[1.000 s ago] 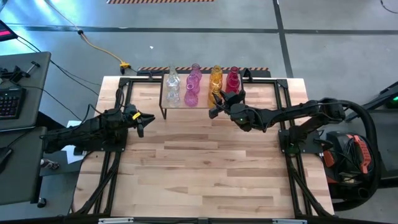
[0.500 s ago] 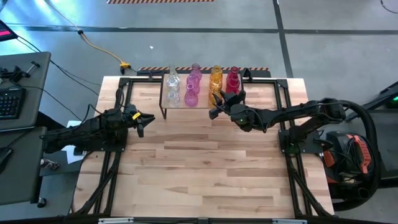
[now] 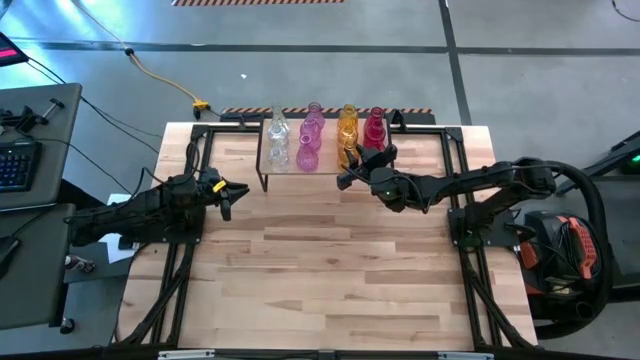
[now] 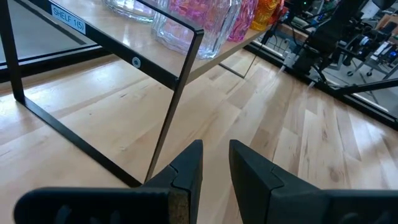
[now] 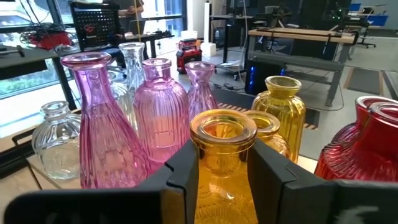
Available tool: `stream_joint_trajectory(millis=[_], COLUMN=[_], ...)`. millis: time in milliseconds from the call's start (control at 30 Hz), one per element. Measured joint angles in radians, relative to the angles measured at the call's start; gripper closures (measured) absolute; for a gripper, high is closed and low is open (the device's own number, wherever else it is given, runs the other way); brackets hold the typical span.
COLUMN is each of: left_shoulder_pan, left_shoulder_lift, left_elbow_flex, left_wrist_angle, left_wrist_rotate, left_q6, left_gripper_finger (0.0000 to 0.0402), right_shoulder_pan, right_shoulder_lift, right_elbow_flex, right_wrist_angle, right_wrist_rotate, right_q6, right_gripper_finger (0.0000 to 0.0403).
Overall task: Sort vases onto shelf
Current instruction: Put the yellow vase on the shelf aligned with the other yellow vase
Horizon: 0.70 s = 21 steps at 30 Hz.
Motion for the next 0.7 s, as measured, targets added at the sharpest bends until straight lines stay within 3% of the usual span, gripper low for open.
stream_joint_trajectory(millis=[700], left_shoulder_pan=[0.0], left_shoulder_lift=[0.0], left_elbow_flex=[0.0], left_wrist_angle=[0.0], left_wrist_rotate=[0.0], left_q6=[0.0], left_gripper_finger=[0.0332], right_shoulder_pan=[-0.001], right_shoulder_lift=[0.0], right_elbow_flex=[-0.001], right_wrist_angle=[0.014], right_wrist_rotate=[-0.038], right_q6=[0.02], right_gripper_finger=[0.0305])
